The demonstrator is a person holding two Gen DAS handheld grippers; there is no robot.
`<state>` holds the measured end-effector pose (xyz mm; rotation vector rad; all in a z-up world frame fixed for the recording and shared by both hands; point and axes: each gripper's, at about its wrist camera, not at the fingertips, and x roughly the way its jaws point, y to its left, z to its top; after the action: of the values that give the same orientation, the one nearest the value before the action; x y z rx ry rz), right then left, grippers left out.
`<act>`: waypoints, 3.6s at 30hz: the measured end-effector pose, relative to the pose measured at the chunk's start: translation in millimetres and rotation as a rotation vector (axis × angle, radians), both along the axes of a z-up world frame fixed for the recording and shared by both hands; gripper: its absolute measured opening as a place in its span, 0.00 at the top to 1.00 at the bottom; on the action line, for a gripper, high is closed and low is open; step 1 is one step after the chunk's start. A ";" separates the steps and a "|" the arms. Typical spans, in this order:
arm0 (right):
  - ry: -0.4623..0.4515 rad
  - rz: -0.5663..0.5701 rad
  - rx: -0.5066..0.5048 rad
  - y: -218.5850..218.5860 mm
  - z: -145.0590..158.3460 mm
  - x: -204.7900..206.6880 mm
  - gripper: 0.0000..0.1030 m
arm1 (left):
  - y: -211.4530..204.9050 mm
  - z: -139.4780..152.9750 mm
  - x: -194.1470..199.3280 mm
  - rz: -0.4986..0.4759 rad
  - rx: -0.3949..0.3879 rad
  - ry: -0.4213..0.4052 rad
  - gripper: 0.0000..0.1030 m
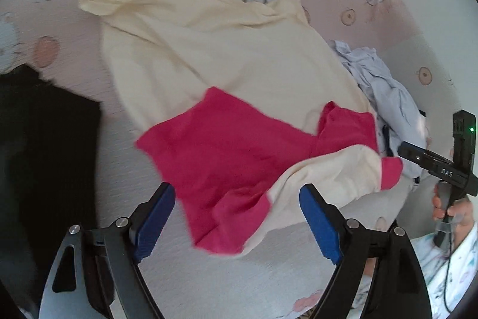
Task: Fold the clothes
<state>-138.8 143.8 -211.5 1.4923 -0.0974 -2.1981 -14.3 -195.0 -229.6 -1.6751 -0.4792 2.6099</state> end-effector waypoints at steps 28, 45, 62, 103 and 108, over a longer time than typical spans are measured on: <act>-0.032 0.005 0.097 -18.6 -47.0 3.0 0.75 | 10.8 -63.9 -0.8 0.144 0.014 0.005 0.58; -0.050 0.003 0.243 -39.1 -59.2 -0.6 0.55 | 27.5 -66.6 -11.9 0.118 -0.209 -0.010 0.44; 0.469 0.465 0.749 -107.9 0.3 102.1 0.28 | 131.8 -29.9 32.6 -0.390 -0.999 0.130 0.28; 0.823 0.788 1.067 -129.6 -105.6 130.6 0.15 | 168.0 -113.4 17.9 -0.845 -1.422 0.095 0.02; 0.779 0.835 1.079 -132.7 -110.5 130.8 0.28 | 162.8 -114.0 22.8 -0.843 -1.387 0.090 0.06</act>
<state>-8.0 11.1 -322.0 0.6460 1.8090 -1.8993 8.5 -32.1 -343.6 -1.2405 1.9341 2.1728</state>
